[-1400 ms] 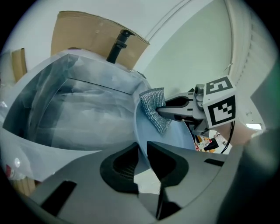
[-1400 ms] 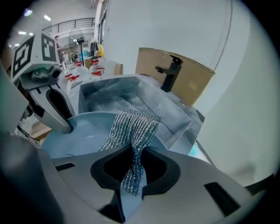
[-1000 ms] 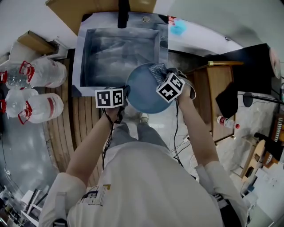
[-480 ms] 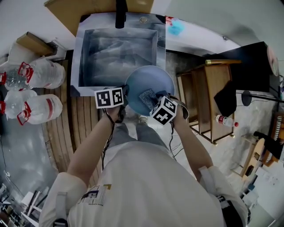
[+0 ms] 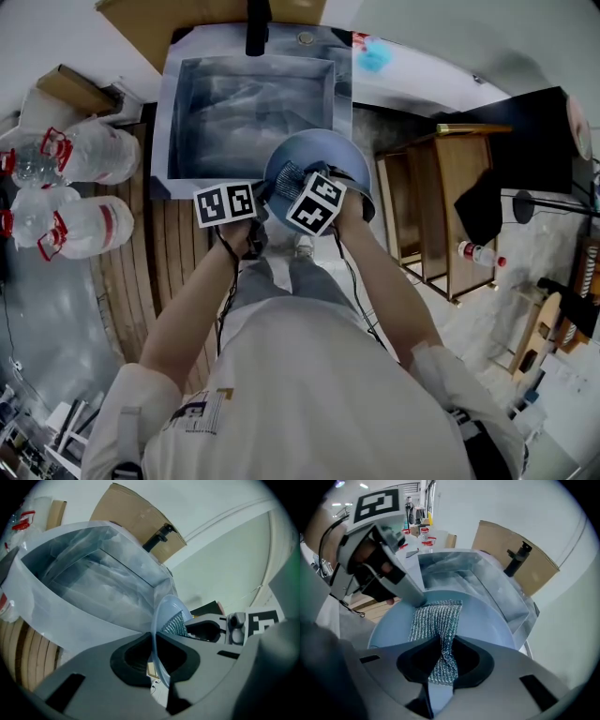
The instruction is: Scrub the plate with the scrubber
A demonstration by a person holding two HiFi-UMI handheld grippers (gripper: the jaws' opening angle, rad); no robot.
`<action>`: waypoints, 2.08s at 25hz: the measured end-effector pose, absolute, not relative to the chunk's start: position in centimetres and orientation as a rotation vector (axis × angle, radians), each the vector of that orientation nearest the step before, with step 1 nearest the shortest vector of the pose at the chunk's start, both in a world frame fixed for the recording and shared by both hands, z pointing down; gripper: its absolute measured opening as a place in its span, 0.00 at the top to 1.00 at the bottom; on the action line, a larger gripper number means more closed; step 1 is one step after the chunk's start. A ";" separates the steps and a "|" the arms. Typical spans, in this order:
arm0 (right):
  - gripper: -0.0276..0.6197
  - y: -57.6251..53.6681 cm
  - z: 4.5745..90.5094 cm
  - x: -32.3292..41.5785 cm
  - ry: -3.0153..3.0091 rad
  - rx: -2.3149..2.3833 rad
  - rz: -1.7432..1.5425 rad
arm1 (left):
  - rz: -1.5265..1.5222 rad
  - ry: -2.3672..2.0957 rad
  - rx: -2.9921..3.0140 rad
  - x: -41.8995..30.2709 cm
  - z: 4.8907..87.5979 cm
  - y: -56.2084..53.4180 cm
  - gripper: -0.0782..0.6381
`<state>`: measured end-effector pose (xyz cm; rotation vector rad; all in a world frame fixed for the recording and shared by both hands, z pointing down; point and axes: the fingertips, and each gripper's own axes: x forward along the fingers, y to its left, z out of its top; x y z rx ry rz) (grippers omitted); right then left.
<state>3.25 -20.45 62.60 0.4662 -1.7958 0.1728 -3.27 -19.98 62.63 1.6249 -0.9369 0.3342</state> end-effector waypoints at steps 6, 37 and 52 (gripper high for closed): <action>0.81 -25.5 62.6 3.3 -1.801 0.541 0.087 | 0.319 -0.930 1.610 -3.3 62.7 -19.9 0.84; 0.80 -18.2 63.0 2.6 -1.720 0.276 0.253 | 0.237 -0.937 1.532 -4.3 62.8 -20.4 0.82; 0.79 -30.1 63.2 5.4 -1.652 0.527 0.077 | 0.170 -0.908 1.491 -4.4 62.8 -20.0 0.82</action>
